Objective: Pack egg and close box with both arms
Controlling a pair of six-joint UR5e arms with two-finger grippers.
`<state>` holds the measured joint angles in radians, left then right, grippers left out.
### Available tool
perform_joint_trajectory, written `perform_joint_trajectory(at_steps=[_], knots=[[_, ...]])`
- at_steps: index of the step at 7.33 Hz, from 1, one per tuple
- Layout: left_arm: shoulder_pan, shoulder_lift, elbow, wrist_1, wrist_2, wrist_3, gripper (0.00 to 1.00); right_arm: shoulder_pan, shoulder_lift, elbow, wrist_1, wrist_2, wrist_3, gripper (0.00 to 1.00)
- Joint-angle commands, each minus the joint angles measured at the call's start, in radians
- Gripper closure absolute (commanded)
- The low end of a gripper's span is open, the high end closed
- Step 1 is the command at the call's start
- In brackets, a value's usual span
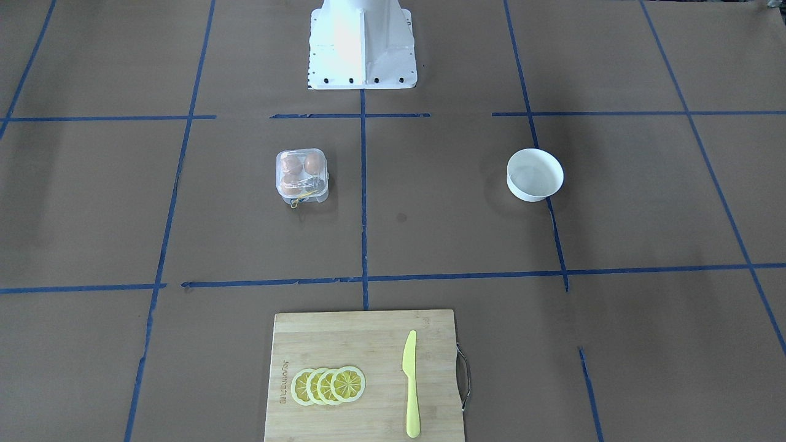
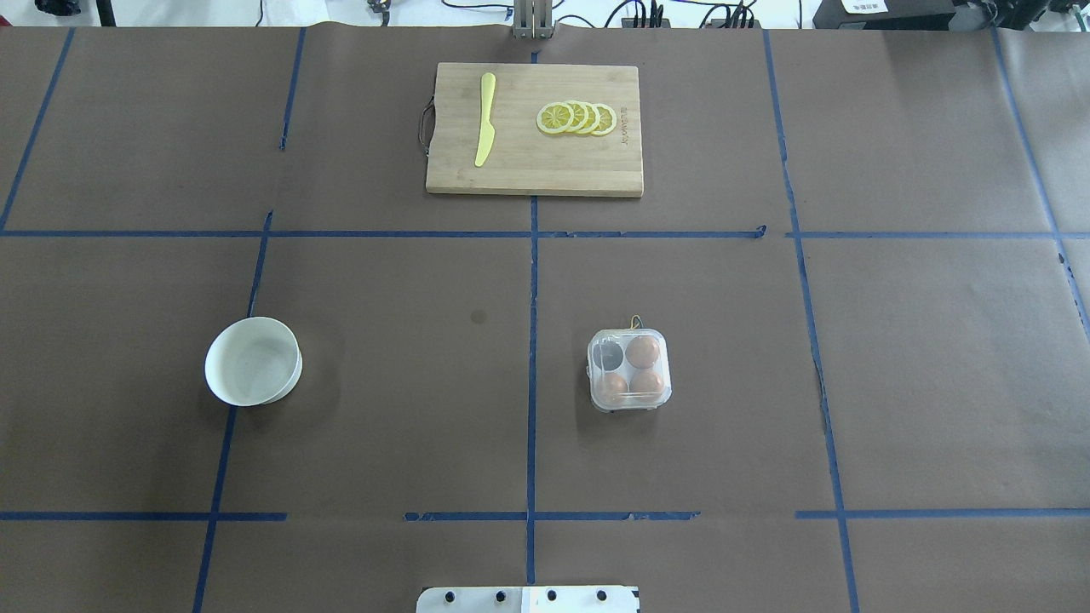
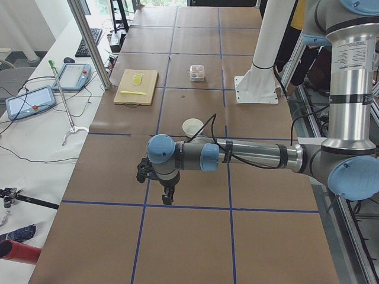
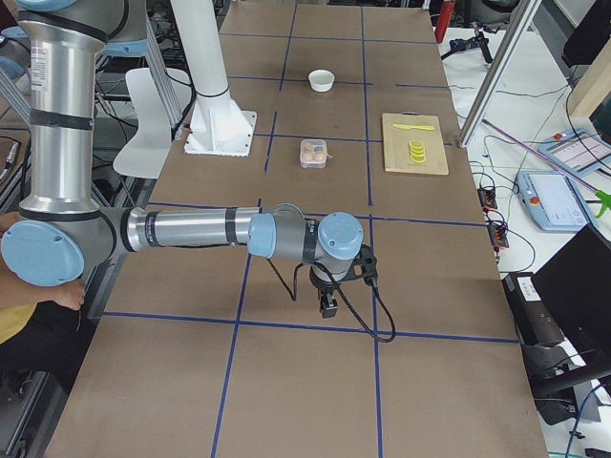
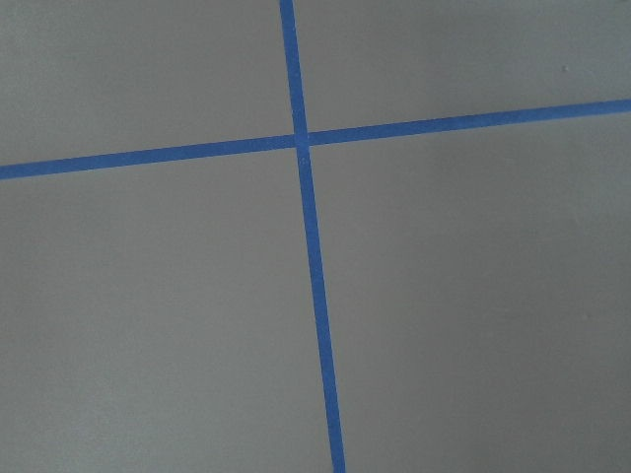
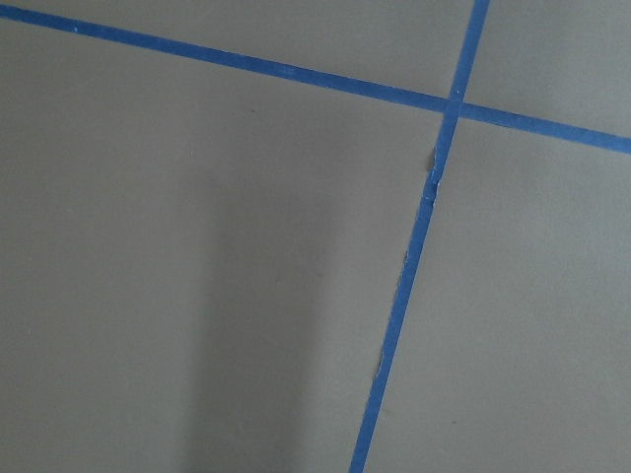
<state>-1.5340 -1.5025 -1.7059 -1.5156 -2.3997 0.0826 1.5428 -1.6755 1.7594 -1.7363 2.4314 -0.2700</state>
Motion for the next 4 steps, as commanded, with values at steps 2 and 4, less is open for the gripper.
perform_joint_trajectory(at_steps=[2,4], knots=[[0.0,0.002,0.0,0.0,-0.003,-0.003,0.0,0.0,-0.006,0.0,0.0,0.0,0.0,0.0],[0.0,-0.008,-0.012,0.0,-0.001,-0.003,0.0,0.0,-0.006,-0.003,0.0,0.0,0.0,0.0]])
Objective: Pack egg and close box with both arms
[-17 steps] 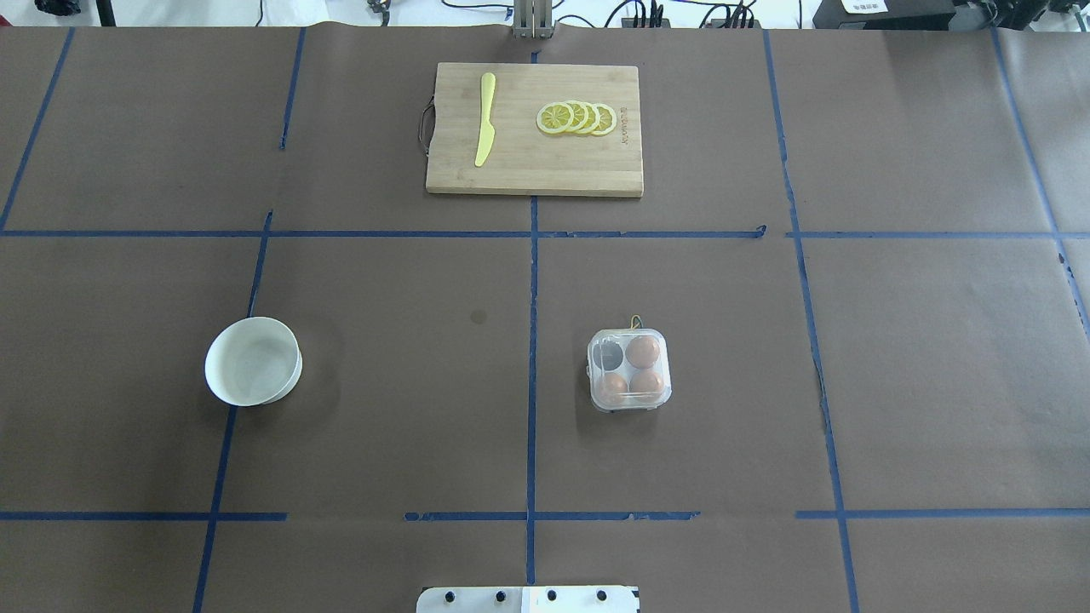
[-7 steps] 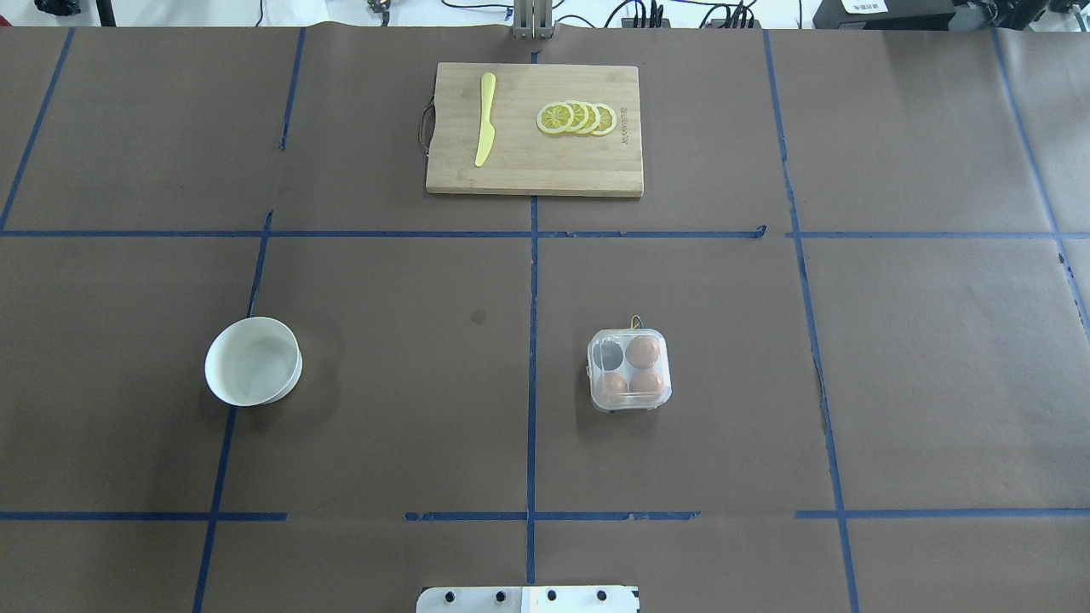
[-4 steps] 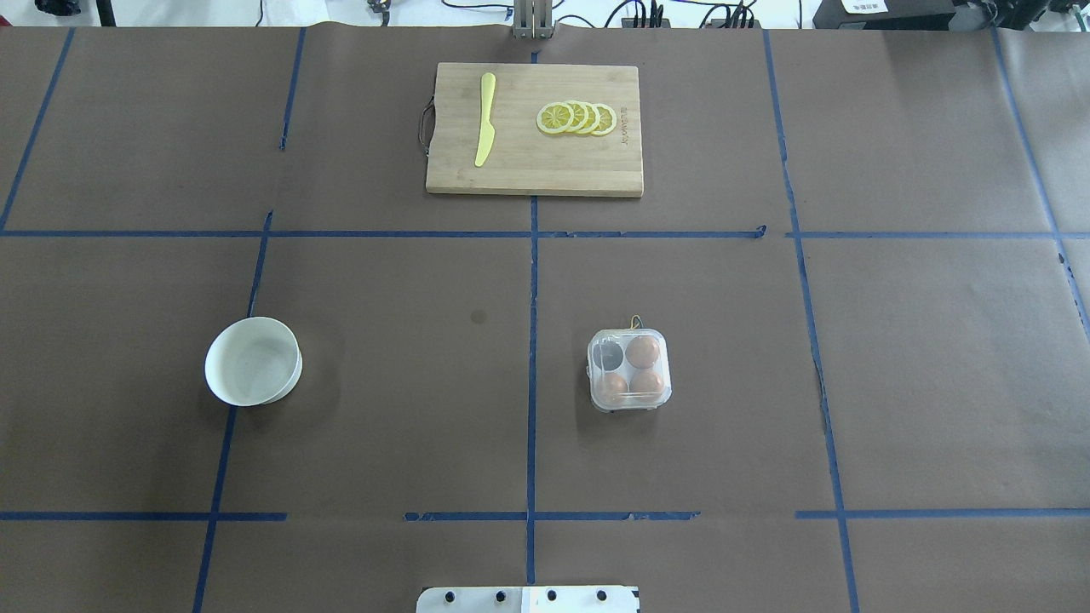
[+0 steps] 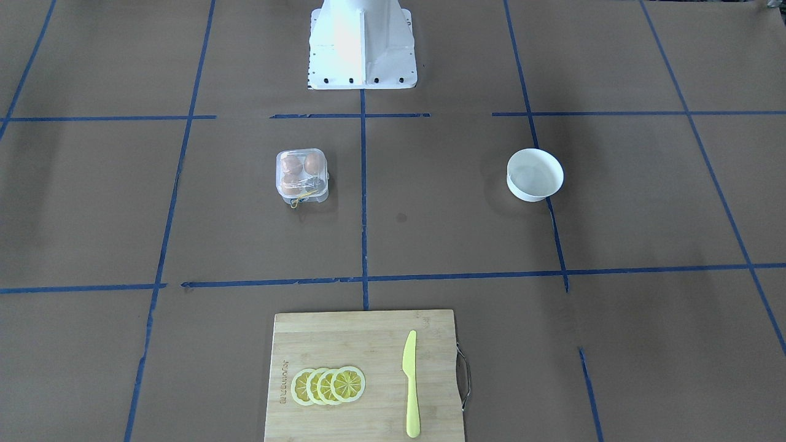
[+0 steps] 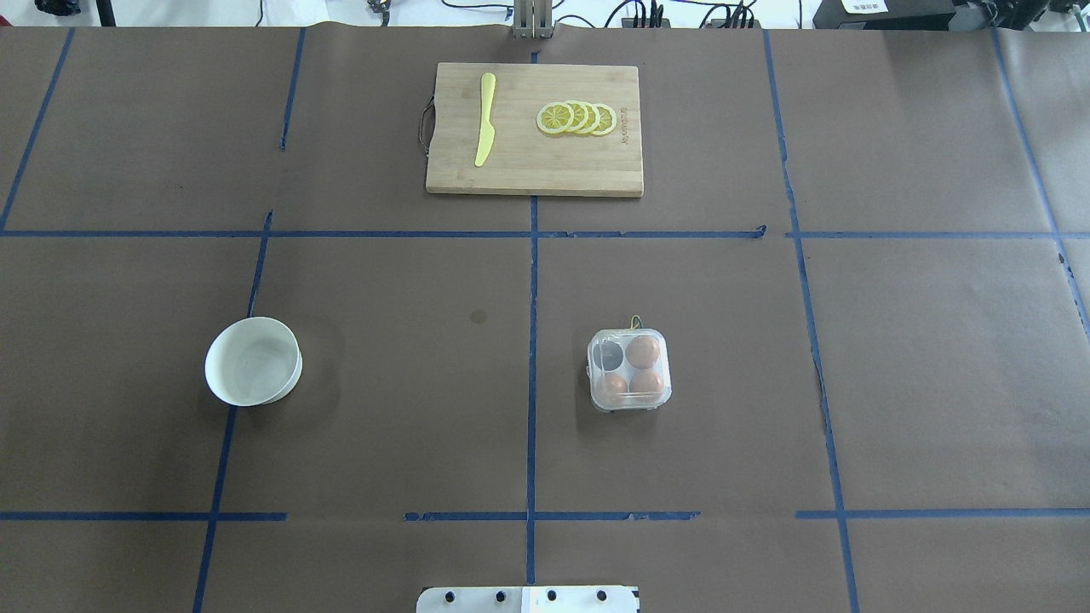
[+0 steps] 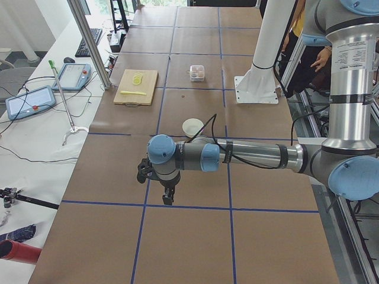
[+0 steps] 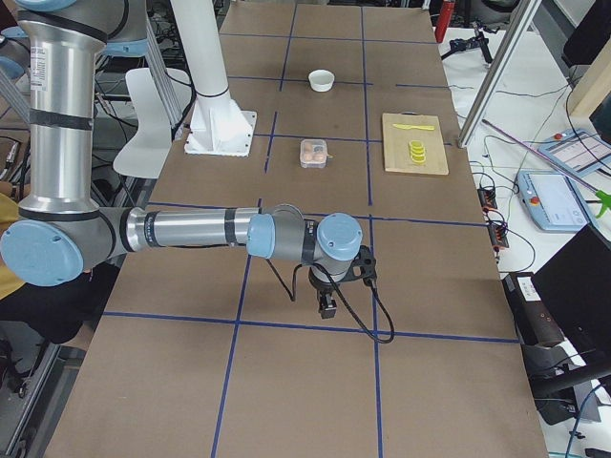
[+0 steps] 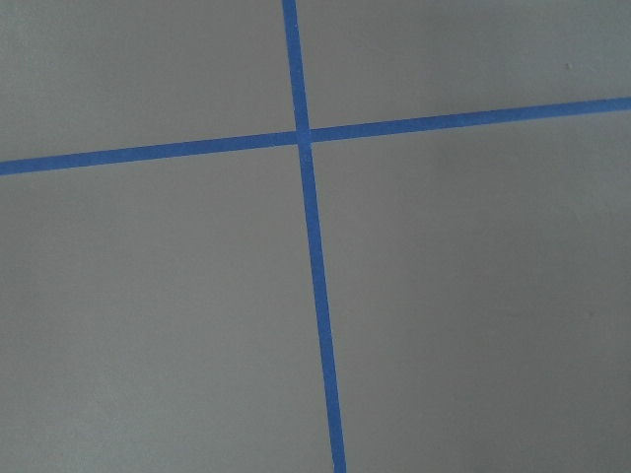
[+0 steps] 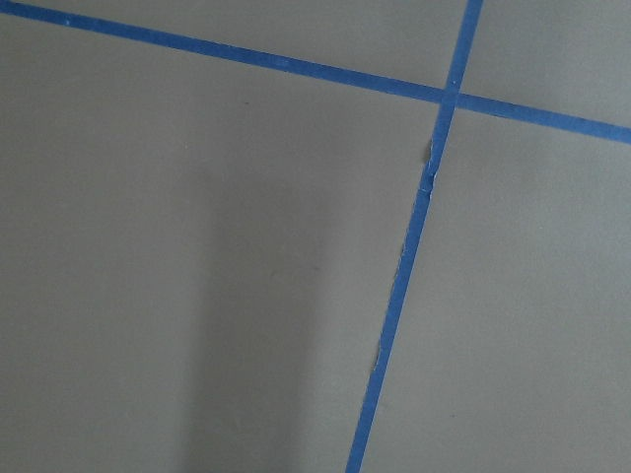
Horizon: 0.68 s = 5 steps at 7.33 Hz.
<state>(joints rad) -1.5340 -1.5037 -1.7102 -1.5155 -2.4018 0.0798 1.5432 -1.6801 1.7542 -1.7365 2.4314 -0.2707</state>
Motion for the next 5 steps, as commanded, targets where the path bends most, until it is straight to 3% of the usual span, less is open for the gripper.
perform_joint_trajectory(at_steps=[1,5], knots=[[0.0,-0.045,0.003,0.001,0.001,-0.002,0.0,0.0,-0.007,0.028,0.0,0.0,0.001,0.0],[-0.005,-0.069,-0.011,0.0,0.001,-0.006,0.0,-0.003,0.01,0.025,0.0,0.0,0.002,0.0]])
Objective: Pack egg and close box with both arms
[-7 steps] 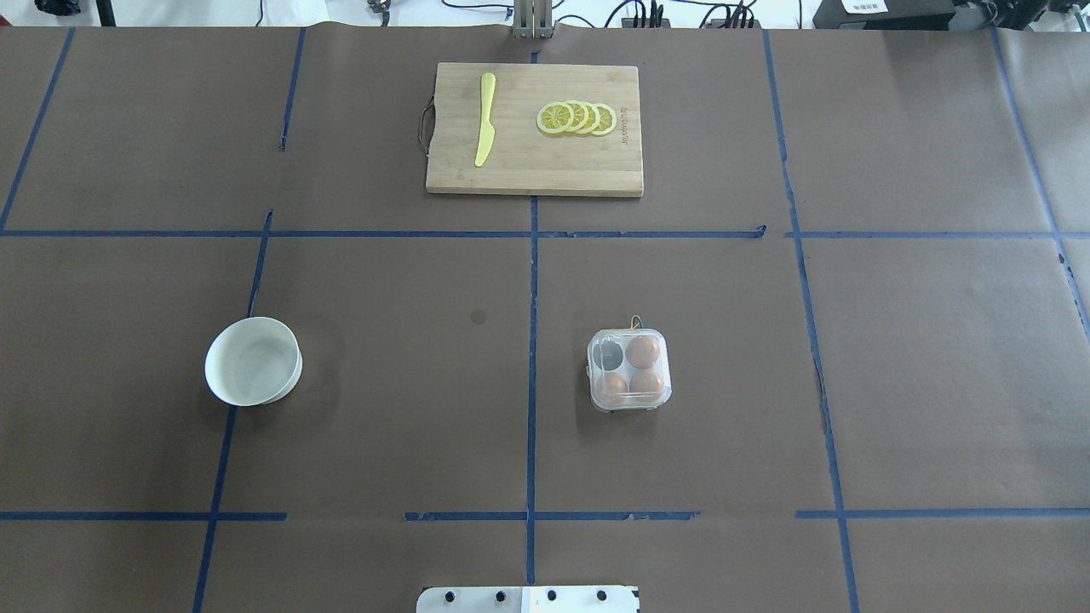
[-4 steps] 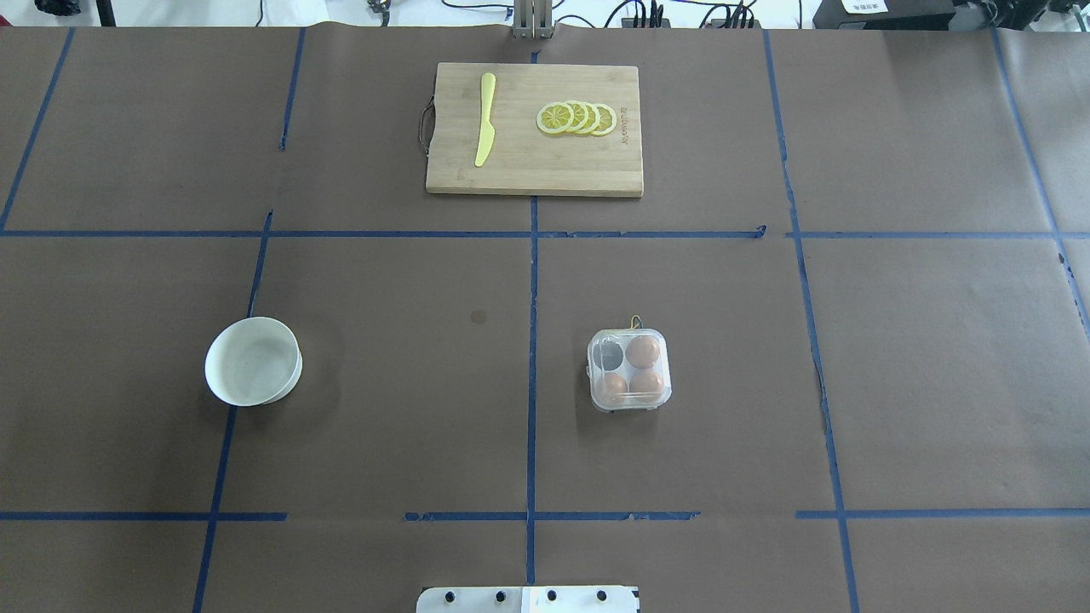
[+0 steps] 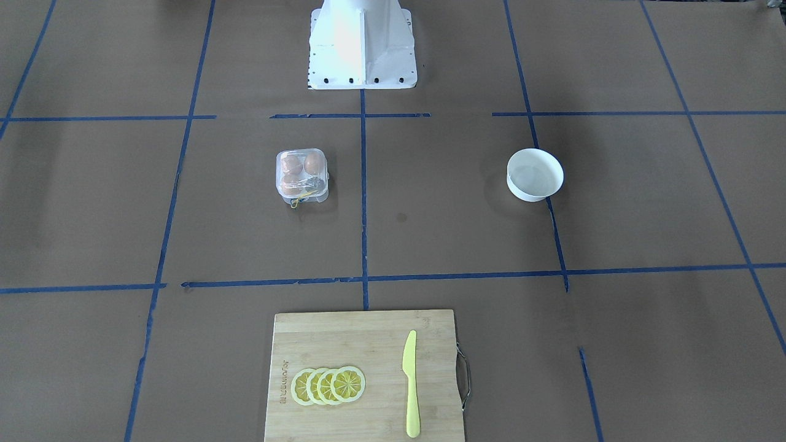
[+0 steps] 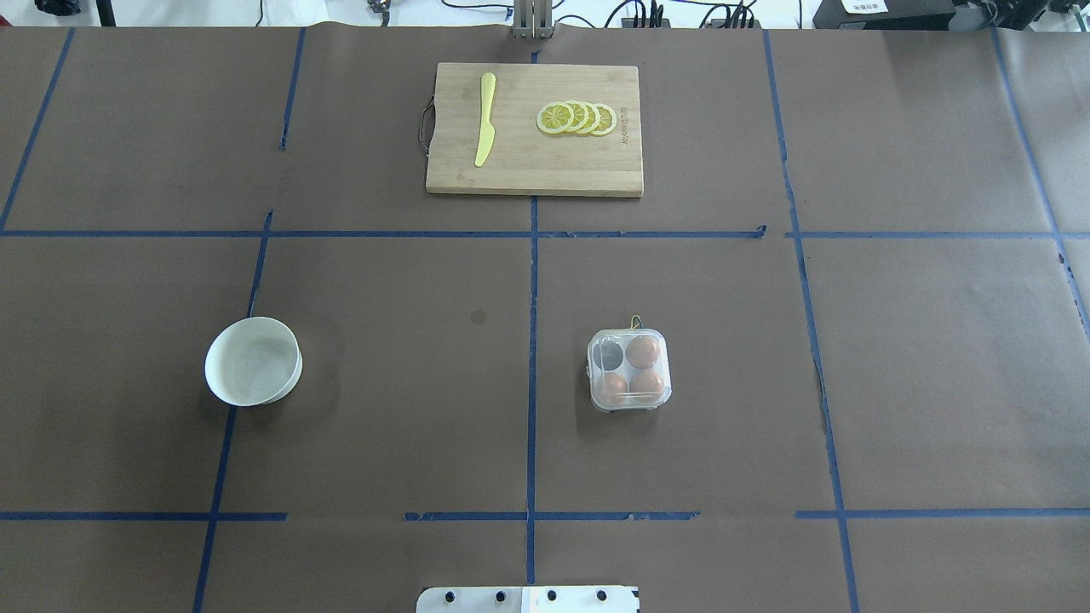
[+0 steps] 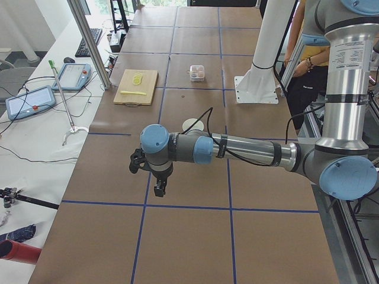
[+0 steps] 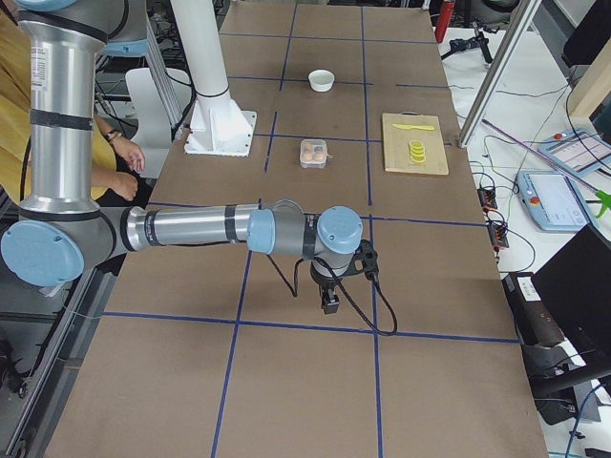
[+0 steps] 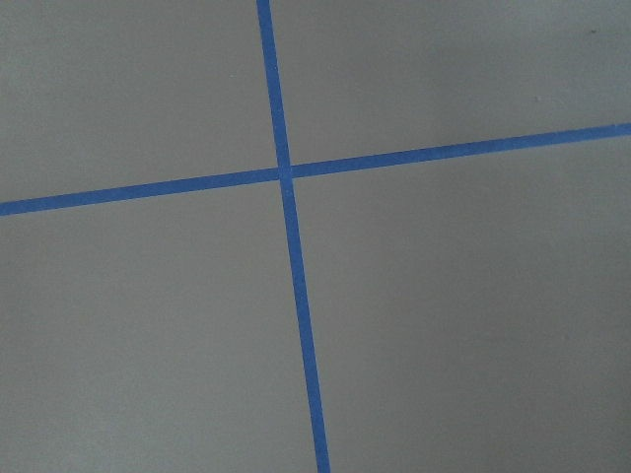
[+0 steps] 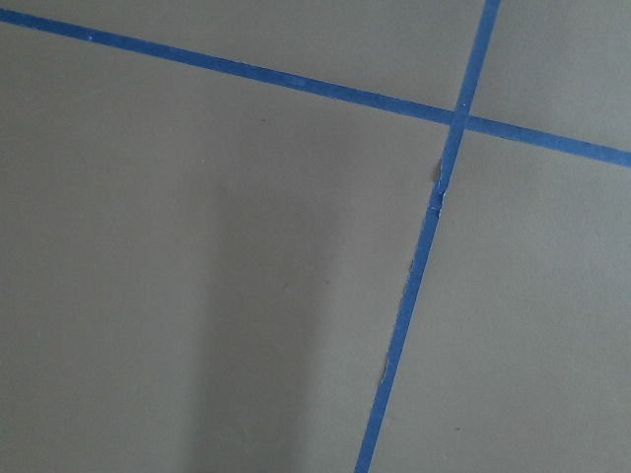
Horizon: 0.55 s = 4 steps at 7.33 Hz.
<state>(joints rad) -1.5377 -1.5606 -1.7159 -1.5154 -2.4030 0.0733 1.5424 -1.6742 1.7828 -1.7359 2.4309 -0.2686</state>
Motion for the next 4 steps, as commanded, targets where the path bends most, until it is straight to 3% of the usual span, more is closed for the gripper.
perform_joint_trajectory(at_steps=[1,4], knots=[[0.001,-0.021,0.004,0.0,0.001,0.002,0.0,-0.001,0.001,0.006,-0.001,0.001,0.002,0.0],[-0.001,-0.035,0.002,0.0,0.001,0.0,0.0,-0.001,0.007,-0.014,-0.001,-0.001,0.0,0.0]])
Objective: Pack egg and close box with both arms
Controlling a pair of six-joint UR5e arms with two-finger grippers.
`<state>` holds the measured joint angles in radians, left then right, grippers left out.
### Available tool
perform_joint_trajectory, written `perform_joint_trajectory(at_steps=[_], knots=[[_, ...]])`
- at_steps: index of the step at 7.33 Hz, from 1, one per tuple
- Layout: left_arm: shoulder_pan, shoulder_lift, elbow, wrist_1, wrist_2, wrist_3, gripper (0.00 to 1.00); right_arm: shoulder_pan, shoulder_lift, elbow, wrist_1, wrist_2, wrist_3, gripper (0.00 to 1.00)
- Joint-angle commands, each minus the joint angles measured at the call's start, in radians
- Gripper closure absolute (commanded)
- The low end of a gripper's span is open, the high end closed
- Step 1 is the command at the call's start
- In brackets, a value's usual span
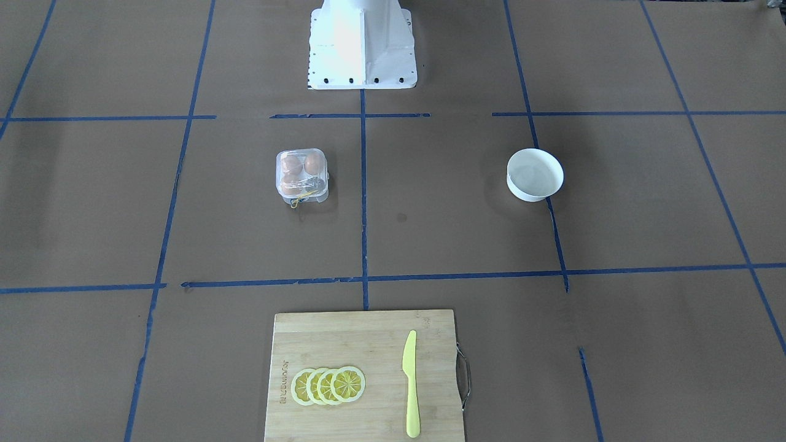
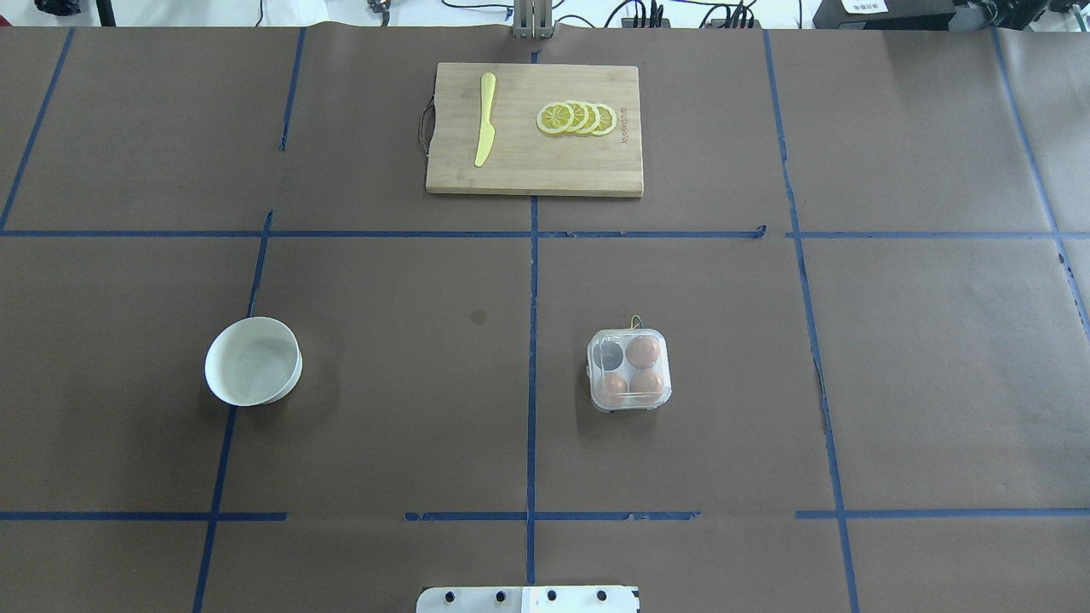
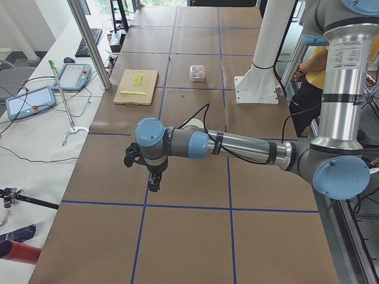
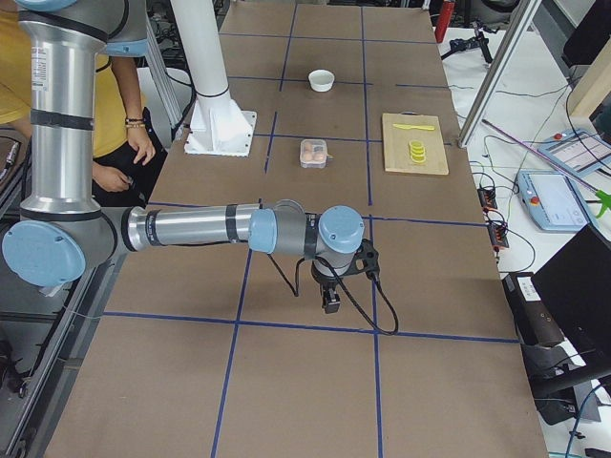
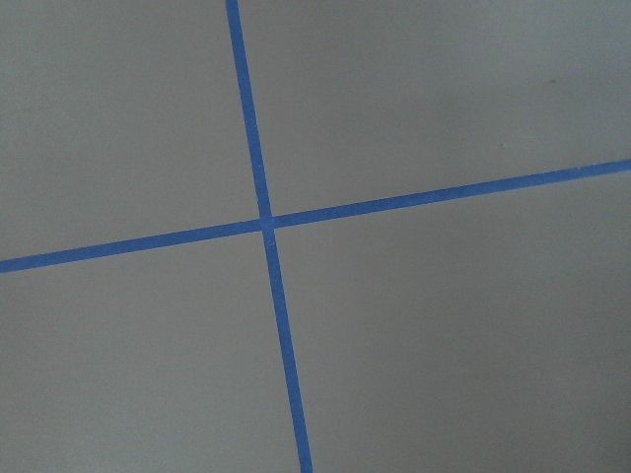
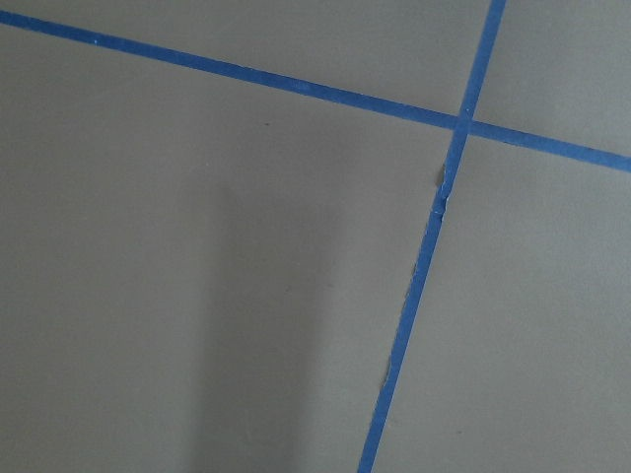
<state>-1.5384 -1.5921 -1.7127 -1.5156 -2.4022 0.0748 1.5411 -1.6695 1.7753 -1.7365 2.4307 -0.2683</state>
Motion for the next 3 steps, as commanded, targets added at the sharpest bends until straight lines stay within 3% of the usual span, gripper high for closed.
perform_joint_trajectory(at_steps=[1,3], knots=[[0.0,-0.006,-0.011,0.0,0.001,0.0,0.0,-0.001,0.002,-0.008,0.0,0.001,0.0,0.0],[-0.002,-0.006,-0.015,0.0,0.003,0.003,0.0,-0.001,0.002,-0.017,0.0,0.001,0.0,0.0]])
